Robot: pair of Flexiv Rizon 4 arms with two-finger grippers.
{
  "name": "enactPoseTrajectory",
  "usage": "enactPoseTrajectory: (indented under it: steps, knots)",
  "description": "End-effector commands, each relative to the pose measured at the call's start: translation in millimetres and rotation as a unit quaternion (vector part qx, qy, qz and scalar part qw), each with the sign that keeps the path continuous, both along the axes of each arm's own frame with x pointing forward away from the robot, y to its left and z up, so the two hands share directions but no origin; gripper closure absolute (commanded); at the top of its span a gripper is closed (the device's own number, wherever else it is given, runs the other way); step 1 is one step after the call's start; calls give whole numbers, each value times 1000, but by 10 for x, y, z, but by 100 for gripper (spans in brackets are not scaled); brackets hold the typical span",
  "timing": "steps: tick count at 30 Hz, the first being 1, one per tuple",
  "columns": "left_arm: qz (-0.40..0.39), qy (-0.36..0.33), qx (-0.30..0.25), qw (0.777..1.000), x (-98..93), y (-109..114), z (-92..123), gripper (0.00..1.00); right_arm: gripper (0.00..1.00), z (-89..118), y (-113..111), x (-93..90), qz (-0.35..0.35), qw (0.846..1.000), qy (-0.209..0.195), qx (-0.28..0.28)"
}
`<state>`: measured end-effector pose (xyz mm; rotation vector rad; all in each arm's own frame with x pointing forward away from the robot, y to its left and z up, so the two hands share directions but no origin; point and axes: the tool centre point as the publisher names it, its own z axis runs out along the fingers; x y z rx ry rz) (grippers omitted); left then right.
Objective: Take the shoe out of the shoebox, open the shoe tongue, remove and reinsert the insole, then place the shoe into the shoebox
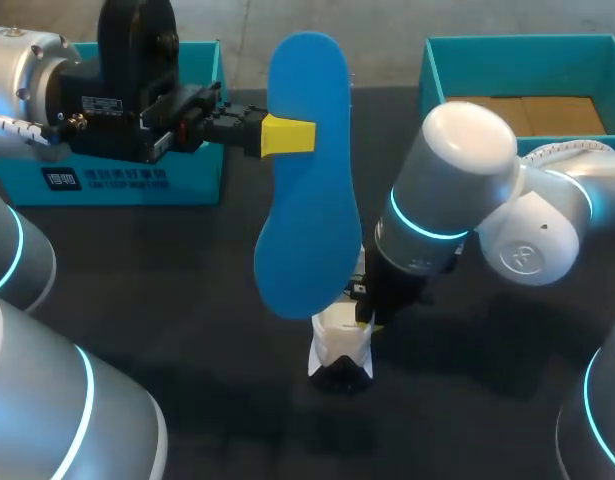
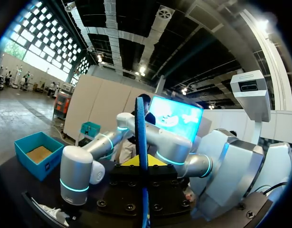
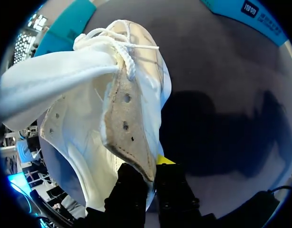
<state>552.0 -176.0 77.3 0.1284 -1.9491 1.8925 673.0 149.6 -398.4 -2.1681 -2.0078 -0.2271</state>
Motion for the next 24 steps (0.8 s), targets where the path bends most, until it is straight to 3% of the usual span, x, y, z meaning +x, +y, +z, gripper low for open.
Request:
enactPoseTrajectory:
  steps: [1, 2, 14, 24]
  knots:
    - [-2, 0, 2, 1000, 18, -18, 8, 100, 62, -71, 5, 24, 2, 1000, 0, 3]
    - [-2, 0, 2, 1000, 18, -18, 8, 100, 0, -67, 4, 25, 3, 1000, 0, 3]
    - [-2, 0, 2, 1000, 18, -18, 8, 100, 0, 411, -73, -4, -5, 1000, -24, -3]
    - [-2, 0, 2, 1000, 18, -18, 8, 100, 0, 667, -130, -17, -1, 997, -36, 62]
